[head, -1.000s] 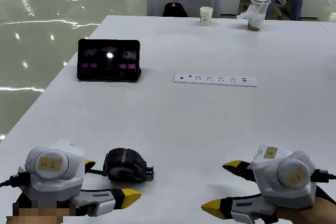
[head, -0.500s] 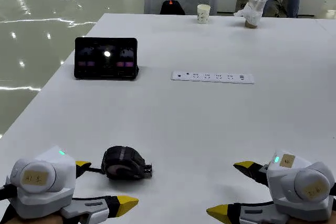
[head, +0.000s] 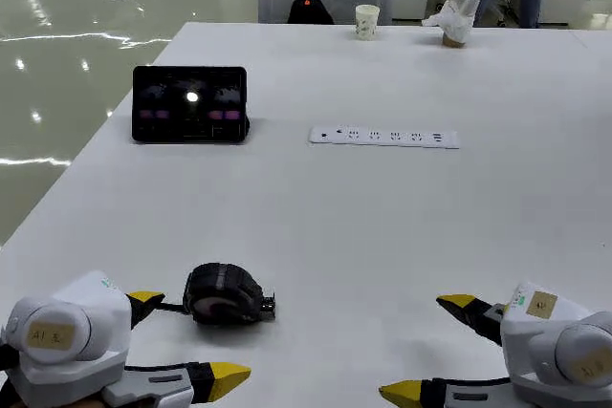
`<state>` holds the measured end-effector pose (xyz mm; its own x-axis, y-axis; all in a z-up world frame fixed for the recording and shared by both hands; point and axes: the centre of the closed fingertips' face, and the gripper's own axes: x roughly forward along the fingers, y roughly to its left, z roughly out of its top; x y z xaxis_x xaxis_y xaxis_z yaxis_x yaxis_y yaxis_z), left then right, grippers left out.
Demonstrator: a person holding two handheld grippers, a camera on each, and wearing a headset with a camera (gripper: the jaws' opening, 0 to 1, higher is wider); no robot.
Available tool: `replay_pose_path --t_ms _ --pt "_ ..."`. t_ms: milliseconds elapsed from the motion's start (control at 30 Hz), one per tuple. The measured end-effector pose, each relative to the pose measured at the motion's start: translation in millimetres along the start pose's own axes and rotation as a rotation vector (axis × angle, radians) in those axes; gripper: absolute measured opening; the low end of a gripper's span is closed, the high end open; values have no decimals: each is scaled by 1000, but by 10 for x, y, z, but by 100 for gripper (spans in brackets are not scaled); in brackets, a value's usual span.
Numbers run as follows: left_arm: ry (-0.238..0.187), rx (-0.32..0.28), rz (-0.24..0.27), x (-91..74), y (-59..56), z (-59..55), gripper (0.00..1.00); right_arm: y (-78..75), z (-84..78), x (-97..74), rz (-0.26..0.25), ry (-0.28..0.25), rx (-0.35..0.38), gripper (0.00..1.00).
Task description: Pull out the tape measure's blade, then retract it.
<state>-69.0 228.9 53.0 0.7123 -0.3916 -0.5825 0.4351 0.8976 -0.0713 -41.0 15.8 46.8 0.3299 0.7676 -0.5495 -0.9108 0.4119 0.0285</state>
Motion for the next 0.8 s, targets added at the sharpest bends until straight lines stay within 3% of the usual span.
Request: replay_pose_path --t_ms 800 --pt "-42 48 -3 -132 -62 25 98 82 2 -105 -18 -48 0 94"
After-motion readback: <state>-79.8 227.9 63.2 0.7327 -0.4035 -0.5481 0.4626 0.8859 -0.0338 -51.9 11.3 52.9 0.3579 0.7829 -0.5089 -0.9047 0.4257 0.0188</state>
